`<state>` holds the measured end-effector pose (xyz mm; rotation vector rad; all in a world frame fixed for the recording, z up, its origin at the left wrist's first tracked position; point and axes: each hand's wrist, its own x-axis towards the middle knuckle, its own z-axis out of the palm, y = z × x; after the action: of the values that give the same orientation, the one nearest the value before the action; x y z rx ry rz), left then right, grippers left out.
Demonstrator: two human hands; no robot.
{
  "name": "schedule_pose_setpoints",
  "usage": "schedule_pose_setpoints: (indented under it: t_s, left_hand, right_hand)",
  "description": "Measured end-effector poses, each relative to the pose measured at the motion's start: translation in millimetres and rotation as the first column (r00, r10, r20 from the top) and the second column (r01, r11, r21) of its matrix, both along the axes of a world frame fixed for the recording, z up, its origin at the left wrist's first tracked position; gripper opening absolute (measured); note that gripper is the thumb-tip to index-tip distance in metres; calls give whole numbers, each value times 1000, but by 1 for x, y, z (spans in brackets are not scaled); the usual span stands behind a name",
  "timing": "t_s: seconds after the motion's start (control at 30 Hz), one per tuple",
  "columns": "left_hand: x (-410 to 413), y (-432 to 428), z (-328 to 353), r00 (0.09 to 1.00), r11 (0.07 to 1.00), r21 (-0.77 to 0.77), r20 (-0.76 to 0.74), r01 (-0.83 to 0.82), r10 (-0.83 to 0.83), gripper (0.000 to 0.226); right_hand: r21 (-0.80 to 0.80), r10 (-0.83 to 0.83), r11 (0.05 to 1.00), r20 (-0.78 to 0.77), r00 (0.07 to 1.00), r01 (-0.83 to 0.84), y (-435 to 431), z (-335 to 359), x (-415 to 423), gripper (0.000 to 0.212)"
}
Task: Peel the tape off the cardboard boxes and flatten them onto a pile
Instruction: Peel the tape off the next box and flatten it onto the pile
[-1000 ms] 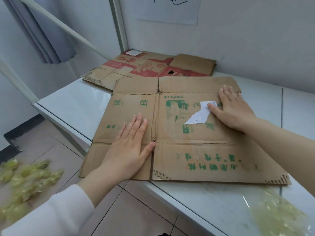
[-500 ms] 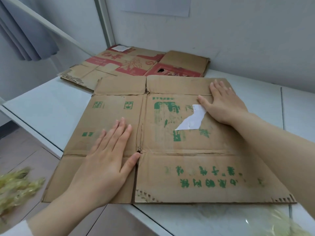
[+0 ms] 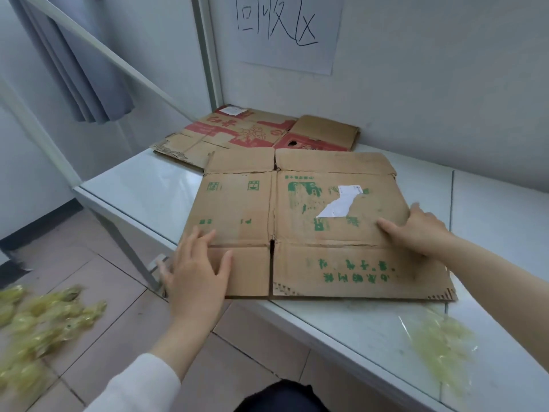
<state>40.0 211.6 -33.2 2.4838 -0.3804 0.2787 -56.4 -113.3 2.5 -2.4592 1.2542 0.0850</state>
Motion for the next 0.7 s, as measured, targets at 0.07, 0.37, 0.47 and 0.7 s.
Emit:
schedule_pose_setpoints:
  t_s: [0.07, 0.37, 0.47, 0.7]
  left_hand:
    - [-7, 24, -2, 957, 955, -222, -255, -198, 139, 51]
    - [2, 25, 52, 624, 147, -707, -689, -692, -369, 10]
    - [12, 22, 79, 625, 63, -713, -650, -698, -433, 17]
    - [22, -2, 99, 725, -77, -862, -370, -502, -581, 25]
  right_hand:
    - [-51, -33, 998, -51, 998, 31, 7, 5, -23, 81]
    - [566, -290, 816, 220, 931, 121, 36, 48, -65, 55]
    - [739, -385, 674, 341, 858, 9, 41, 70, -75, 40]
    - [836, -623, 529, 500, 601, -146, 84, 71, -72, 25]
